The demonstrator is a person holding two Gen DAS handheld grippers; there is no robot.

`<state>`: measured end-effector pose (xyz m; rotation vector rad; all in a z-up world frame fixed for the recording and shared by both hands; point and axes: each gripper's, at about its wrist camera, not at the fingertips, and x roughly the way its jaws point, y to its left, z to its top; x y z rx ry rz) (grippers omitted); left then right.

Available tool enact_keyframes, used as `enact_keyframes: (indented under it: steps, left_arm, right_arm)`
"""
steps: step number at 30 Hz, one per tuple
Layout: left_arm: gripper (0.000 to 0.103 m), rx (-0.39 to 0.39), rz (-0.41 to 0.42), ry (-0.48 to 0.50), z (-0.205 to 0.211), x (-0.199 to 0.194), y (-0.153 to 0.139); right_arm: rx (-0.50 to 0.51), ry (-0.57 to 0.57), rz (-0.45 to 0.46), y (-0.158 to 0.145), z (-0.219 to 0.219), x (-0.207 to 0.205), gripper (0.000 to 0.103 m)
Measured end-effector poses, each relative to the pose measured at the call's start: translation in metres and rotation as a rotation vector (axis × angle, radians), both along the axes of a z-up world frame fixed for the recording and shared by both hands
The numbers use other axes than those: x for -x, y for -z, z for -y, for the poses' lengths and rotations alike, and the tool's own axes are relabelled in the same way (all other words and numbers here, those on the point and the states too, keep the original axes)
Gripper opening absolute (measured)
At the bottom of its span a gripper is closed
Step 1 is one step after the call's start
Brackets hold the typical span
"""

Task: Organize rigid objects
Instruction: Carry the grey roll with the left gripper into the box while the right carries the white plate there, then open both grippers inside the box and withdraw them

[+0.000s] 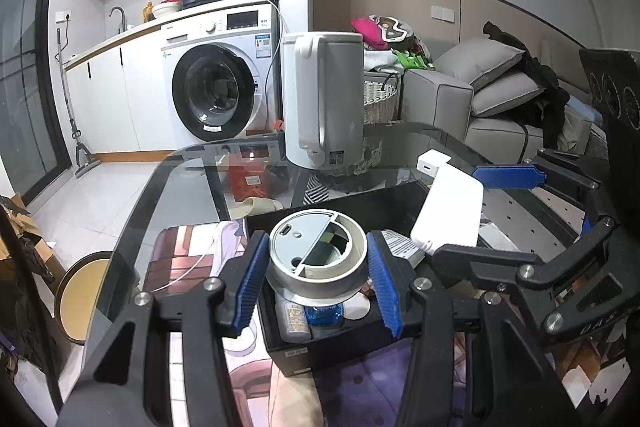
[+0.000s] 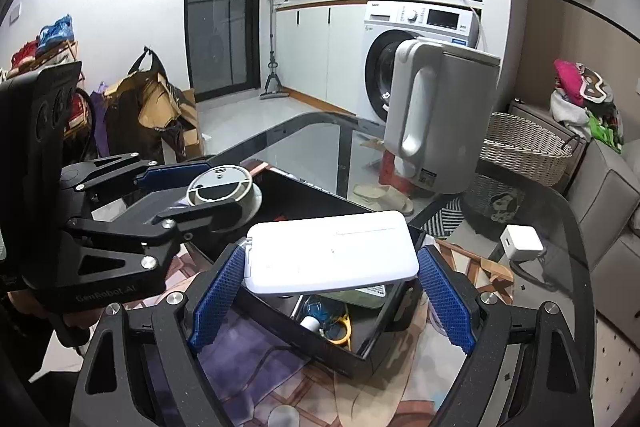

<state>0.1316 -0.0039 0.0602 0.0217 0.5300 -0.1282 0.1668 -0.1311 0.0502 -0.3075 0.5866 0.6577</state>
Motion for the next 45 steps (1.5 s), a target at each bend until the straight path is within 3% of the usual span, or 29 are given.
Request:
enact_keyframes:
  steps: [20, 33, 36, 39, 40, 42, 44, 45]
  left_arm:
    - [0.049, -0.044, -0.029, 0.001, 0.003, -0.017, 0.013]
    - [0.049, -0.051, -0.077, 0.019, 0.005, -0.025, 0.024]
    - [0.049, -0.049, -0.081, 0.019, 0.005, -0.023, 0.026]
    - [0.049, -0.035, -0.076, 0.025, 0.004, -0.020, 0.023]
    - [0.051, -0.029, -0.070, 0.031, 0.005, -0.017, 0.021]
    - [0.062, -0.019, -0.060, 0.041, 0.005, -0.012, 0.018]
    - [0.087, 0.005, -0.036, 0.040, 0.004, -0.002, 0.011]
    - [0.092, 0.015, -0.019, 0.033, 0.003, 0.003, 0.008]
  right_arm:
    - [0.144, -0.037, -0.015, 0.028, -0.021, -0.029, 0.088]
    - [0.165, -0.124, -0.072, 0.032, -0.024, -0.045, 0.088]
    - [0.185, -0.109, -0.051, 0.031, -0.024, -0.043, 0.091]
    - [0.143, -0.089, 0.002, 0.024, -0.016, -0.030, 0.099]
    - [0.129, -0.074, 0.016, 0.022, -0.012, -0.026, 0.102]
    - [0.100, -0.052, 0.034, 0.017, -0.005, -0.017, 0.102]
    - [0.057, -0.016, 0.047, 0.012, 0.006, -0.009, 0.102]
    - [0.042, -0.004, 0.049, 0.010, 0.010, -0.005, 0.102]
